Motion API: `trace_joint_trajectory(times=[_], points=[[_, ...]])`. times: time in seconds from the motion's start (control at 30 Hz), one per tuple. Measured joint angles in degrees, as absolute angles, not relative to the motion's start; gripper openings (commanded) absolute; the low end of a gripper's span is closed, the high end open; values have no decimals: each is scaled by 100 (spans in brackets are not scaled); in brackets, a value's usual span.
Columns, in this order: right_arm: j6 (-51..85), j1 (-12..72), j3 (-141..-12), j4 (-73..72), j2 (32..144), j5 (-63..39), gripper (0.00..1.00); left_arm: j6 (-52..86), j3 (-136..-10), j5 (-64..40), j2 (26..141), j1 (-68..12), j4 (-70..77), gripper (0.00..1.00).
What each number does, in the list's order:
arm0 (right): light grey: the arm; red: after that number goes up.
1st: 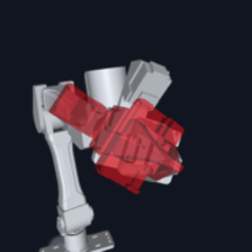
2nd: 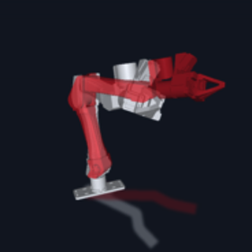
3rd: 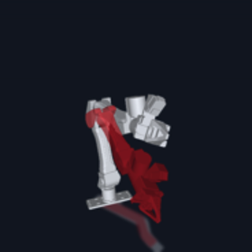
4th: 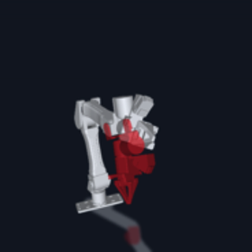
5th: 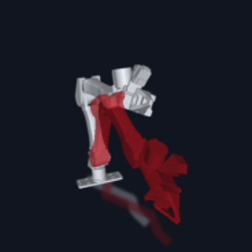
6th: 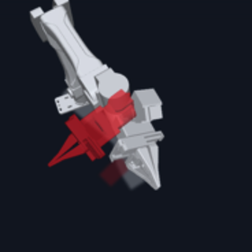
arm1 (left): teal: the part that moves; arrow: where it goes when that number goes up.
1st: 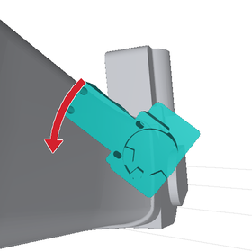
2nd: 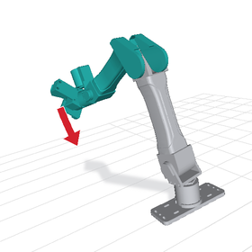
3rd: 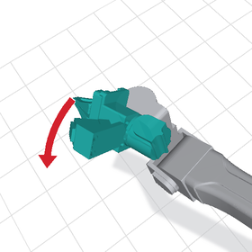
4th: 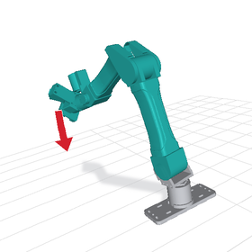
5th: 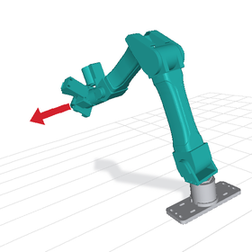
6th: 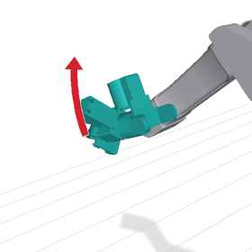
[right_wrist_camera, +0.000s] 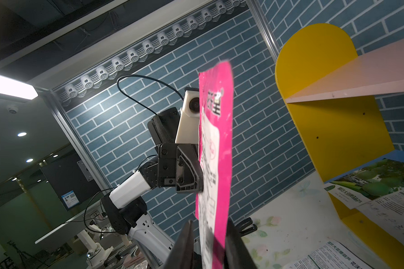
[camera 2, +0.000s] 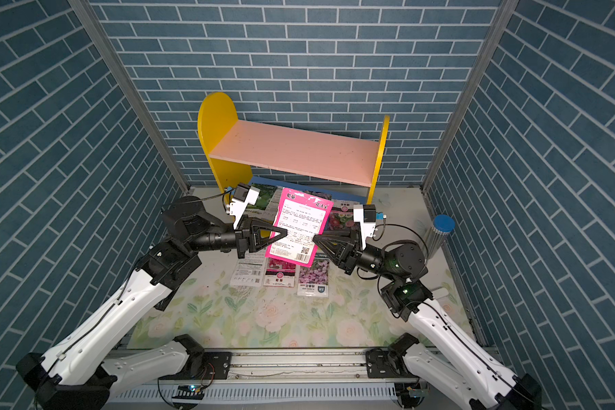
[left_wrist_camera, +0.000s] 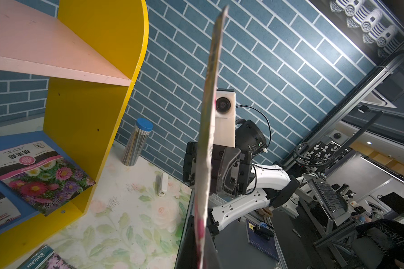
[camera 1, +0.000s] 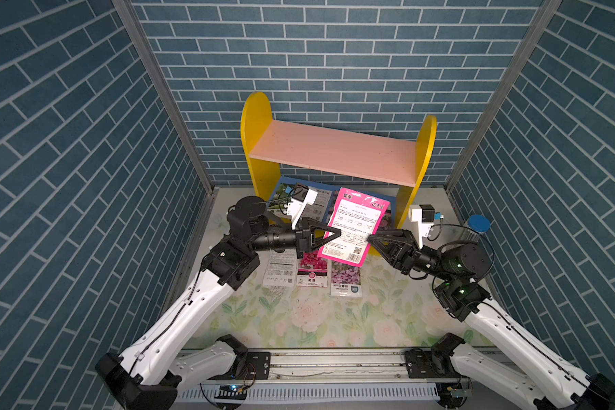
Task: Take the seed bag off the shelf
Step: Pick up the seed packet from the shelf.
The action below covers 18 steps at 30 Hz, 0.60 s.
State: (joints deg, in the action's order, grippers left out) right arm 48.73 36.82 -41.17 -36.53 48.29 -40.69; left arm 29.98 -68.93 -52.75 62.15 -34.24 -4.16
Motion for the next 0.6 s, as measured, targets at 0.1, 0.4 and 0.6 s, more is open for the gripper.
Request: trace_joint_trajectory(times=[0.1, 0.4, 0.6], points=[[4958, 3719, -4117, -3776, 4890, -4066, 7, 3011, -6890, -5227, 6222, -3450, -410, 0], [5041, 3750, -4005, -3795, 4884, -3968, 0, 2609, -7255, -4547, 6300, -3481, -1306, 53], [5035, 3758, -3769, -3612, 4799, -3732, 0, 2182, -7638, -3673, 6075, -3481, -2508, 100]])
